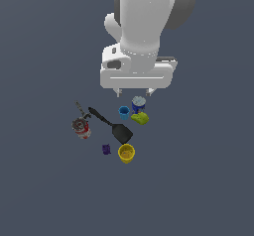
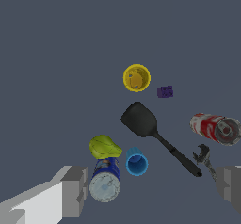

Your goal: Pick up a designated object from a clutter of objects.

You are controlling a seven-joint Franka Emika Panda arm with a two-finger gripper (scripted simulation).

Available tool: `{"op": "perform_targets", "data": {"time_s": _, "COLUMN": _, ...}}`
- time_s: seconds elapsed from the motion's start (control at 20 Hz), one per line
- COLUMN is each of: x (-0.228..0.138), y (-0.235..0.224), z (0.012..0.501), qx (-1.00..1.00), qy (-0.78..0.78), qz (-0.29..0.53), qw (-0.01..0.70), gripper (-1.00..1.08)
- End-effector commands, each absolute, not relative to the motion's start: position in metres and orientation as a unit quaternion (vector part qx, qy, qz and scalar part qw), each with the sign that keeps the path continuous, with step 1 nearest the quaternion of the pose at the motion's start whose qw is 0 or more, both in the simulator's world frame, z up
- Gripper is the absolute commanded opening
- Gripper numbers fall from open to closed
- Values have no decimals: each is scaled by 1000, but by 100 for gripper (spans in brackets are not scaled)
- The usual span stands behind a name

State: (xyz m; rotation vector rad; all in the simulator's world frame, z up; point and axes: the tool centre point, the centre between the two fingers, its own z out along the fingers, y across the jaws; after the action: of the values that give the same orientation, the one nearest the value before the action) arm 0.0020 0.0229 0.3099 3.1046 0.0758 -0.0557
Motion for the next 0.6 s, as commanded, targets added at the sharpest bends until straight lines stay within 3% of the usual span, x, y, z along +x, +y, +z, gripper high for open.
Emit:
{"op": "perform_targets", "data": {"time_s": 0.0, "x": 2, "y": 23, "z": 310, "qx": 999, "qy": 25, "qz": -18, "qw": 18, "gripper": 100}}
{"op": "perform_targets", "data": {"time_s": 0.55, "x": 25, "y": 20, "z": 280, "qx": 1000, "qy": 19, "qz": -15, "qw": 14, "gripper": 100}}
